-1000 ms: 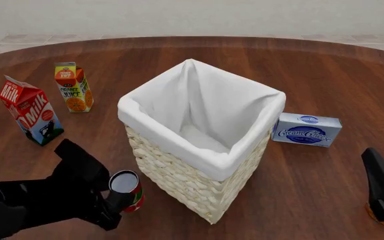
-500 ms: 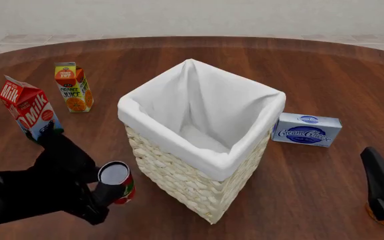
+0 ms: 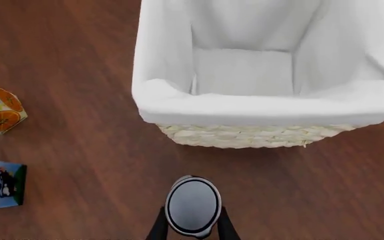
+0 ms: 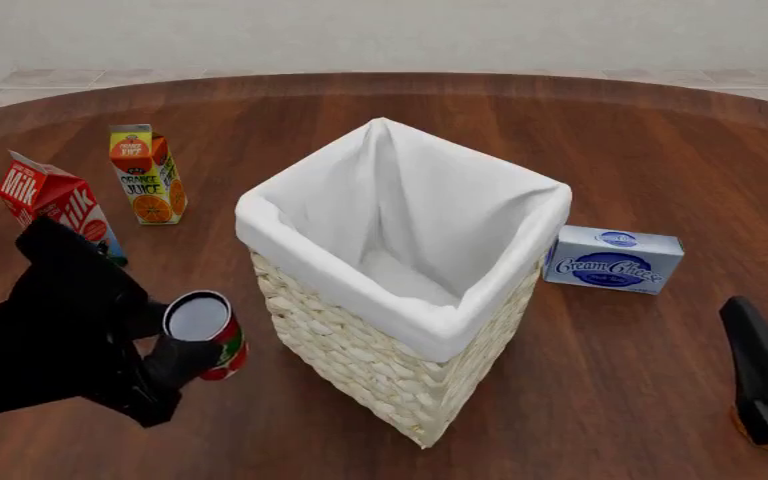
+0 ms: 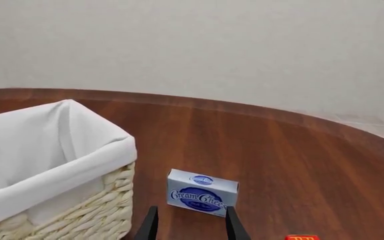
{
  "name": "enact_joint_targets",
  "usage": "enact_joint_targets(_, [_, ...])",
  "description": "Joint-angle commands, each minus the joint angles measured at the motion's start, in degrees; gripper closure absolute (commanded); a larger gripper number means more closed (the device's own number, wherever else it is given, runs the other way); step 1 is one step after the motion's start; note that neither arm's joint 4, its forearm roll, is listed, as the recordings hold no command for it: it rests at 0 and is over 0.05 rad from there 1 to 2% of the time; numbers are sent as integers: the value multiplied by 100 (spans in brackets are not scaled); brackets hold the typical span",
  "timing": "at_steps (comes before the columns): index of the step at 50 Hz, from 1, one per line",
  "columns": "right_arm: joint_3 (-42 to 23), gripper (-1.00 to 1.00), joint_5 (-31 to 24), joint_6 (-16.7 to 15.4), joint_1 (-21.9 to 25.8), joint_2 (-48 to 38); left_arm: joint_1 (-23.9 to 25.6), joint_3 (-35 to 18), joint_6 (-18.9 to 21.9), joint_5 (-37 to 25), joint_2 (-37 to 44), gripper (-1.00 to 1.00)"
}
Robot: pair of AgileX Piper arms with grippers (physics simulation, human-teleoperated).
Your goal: Pick up the alphabet soup and the tomato sauce, and put them in the basket.
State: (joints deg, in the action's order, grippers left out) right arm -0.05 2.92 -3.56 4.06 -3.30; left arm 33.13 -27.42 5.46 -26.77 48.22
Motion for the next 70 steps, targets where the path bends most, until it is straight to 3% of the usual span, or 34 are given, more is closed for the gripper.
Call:
enact_joint_targets(1, [0,-100,-70,-22,11,73,-112,-253,218,-310,-243,100])
enact_joint_targets(16, [-3,-100,19,-9,8,-1,-126,-642,383,-704,-413,100])
enact_joint_targets(32, [-16,-100,-44,9,4,83,-161,-1432,1001,-1121,-328,100])
enact_joint_targets(59, [-10,-100,-48,8,26,77,53,-2321,1481,-1191,329,100])
enact_joint_targets(70, [-7,-100,-137,27,36,163,262,-2557,1470,-1114,559,100])
